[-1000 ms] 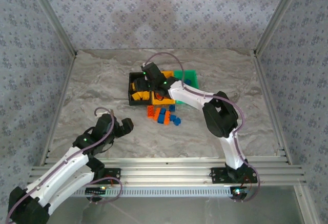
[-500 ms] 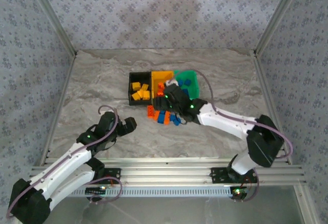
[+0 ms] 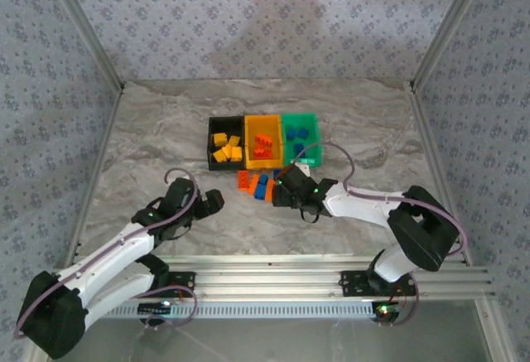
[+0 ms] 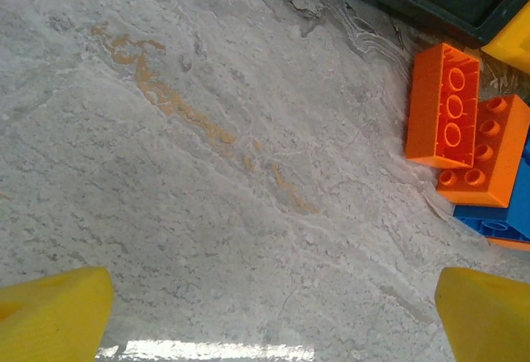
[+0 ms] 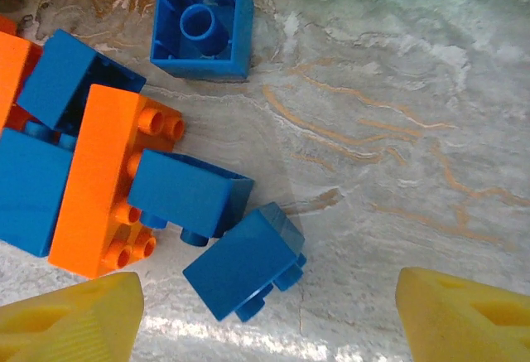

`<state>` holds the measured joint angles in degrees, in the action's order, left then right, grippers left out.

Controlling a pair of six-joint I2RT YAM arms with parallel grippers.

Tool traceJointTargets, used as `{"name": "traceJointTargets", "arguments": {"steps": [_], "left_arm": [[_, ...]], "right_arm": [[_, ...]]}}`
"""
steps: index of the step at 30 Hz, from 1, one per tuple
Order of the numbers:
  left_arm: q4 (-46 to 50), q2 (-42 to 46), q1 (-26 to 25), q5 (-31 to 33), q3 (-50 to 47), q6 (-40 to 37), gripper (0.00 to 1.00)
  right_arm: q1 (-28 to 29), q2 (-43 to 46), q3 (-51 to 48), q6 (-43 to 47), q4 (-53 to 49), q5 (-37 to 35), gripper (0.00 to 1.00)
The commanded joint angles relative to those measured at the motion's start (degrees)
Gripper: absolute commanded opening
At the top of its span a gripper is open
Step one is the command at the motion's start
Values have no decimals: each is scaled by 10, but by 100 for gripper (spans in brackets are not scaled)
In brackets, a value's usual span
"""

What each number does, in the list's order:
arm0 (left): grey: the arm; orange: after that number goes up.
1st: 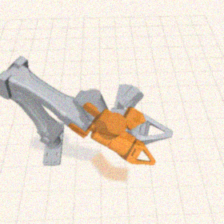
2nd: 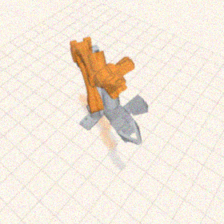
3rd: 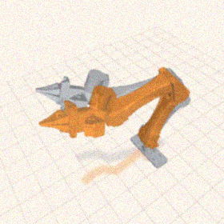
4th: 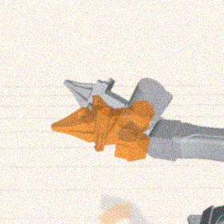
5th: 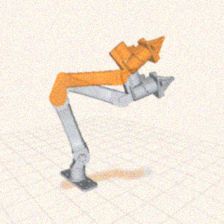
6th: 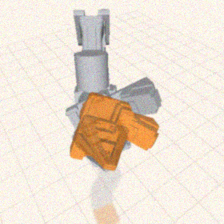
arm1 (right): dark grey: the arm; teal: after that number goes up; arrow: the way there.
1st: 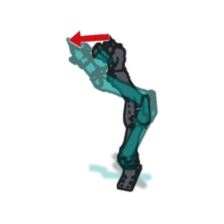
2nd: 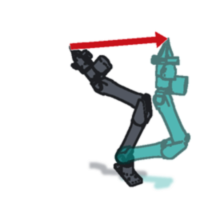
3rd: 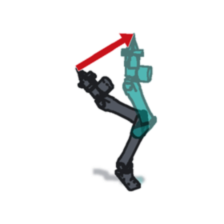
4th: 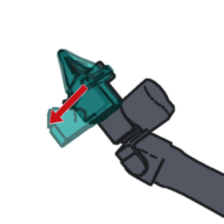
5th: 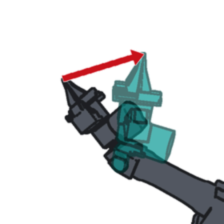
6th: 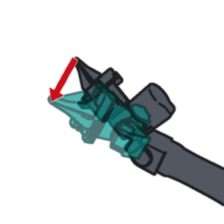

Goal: Sort the legos into containers by color

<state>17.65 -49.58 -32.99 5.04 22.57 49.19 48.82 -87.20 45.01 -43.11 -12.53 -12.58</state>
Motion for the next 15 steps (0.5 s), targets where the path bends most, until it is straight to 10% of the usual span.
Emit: {"name": "traceJointTargets", "arguments": {"steps": [1, 8, 15], "left_arm": [[-19, 1, 1, -9, -1, 7, 100], [-23, 2, 1, -8, -7, 9, 100], [-31, 1, 0, -9, -12, 11, 100]], "right_arm": [[-8, -18, 0, -9, 22, 8, 78], [-18, -18, -15, -40, -26, -34, 56], [-40, -10, -31, -14, 7, -19, 54]]}}
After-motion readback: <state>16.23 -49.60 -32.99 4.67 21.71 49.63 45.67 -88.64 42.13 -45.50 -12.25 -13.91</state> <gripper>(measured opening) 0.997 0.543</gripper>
